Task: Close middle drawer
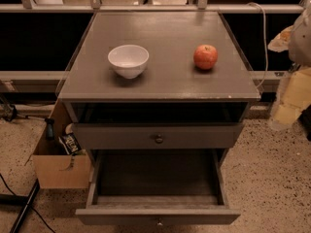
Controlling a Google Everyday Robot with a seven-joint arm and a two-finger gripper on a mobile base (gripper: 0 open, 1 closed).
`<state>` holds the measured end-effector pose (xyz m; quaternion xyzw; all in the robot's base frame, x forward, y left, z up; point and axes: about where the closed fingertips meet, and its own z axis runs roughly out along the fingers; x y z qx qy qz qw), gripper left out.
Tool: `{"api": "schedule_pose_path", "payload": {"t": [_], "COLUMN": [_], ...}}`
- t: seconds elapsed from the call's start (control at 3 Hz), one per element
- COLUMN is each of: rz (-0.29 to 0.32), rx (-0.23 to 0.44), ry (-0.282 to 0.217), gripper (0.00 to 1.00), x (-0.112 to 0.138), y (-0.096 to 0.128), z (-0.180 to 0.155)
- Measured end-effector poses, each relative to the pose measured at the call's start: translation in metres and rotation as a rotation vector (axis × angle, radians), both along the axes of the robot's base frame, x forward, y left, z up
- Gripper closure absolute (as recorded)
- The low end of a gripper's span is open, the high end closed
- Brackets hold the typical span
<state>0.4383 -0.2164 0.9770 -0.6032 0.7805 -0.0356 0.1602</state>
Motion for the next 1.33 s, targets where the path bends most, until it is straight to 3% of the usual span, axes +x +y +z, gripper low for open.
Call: {"api": "schedule_pose_path", "payload": {"t": [0.67,1.33], "rz": [0.022,0.099], "rx": [0.003,0.223], "ry": [-0.001,-0.042], "gripper": [0.00,0.00], "x": [-0.003,-0.054], "y": [-0.004,-0.015], "z": [-0.007,-0.059]}}
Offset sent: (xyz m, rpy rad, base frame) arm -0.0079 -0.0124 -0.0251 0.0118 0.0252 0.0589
